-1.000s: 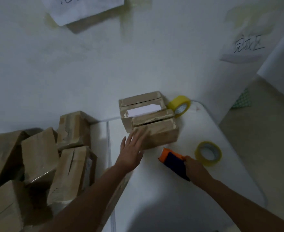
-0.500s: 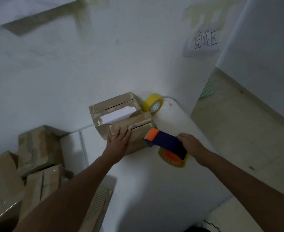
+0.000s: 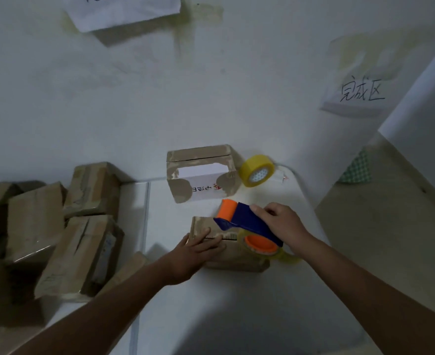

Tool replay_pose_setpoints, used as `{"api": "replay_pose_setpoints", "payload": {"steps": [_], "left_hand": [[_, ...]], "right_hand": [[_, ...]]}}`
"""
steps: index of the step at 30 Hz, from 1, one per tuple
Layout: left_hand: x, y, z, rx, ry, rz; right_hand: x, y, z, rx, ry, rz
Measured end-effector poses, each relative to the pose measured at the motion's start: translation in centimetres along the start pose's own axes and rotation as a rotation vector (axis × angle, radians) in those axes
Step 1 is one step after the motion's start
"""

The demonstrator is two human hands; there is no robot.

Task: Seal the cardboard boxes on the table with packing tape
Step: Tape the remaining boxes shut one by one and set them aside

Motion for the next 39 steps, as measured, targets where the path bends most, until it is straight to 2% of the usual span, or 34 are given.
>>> {"api": "replay_pose_setpoints", "payload": {"steps": [5,7,10,13,17,25,27,33,35,36,37,39], "left_hand": [[-1.8,2.3,0.1,0.100,0.178,0.003],[-2.9,3.3,0.3,0.025,0.224,-0.015],[-4.3,3.5,1.0,-0.037,0.276,0.074],[-4.7,3.6,1.6,-0.022,0.236,0.067],[-4.1,3.5,1.8,-0.026,0.131,0.041],[-1.5,2.4,0.3,0.087,-0.085,-0.007],[-1.2,2.1,0.6,0.143,-0.062,-0.010],[-1.1,2.2,0.6,0.047,-0.007,0.050],[-0.6,2.4,0.5,0.126,0.005,-0.001],[-0.2,2.7,0.6,0.241,0.048,-0.059],[0.3,3.1,0.7,0.390,0.122,-0.151],[1.6,3.7,1.2,0.675,0.375,-0.325]], "right_hand": [[-0.3,-0.4,-0.9,0.058,0.046,-0.061],[-0.6,-0.5,-0.8,0.112,0.053,-0.019],[-0.8,-0.7,-0.7,0.177,0.031,0.095],[-0.6,-0.2,-1.1,0.134,0.012,0.121],[0.6,0.3,-1.2,0.025,0.001,0.076],[1.9,-1.7,1.6,0.048,0.081,0.007],[2.2,-2.9,1.4,0.069,0.114,-0.001],[3.9,-4.5,-0.6,0.118,0.199,-0.076],[4.3,-4.7,-0.9,0.122,0.217,-0.095],[4.3,-4.7,-1.1,0.119,0.221,-0.105],[4.4,-4.7,-1.3,0.108,0.219,-0.113],[4.3,-4.7,-2.0,0.083,0.204,-0.132]]}}
Point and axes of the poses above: each hand's wrist, its own x-axis away from the middle knuckle, its own y-axis out of the back of the hand, z = x × y, the point moved 4 cm from there along -x, towards the middle knuckle, and after that the axes turned 9 degrees about y, right-handed, at the moved point
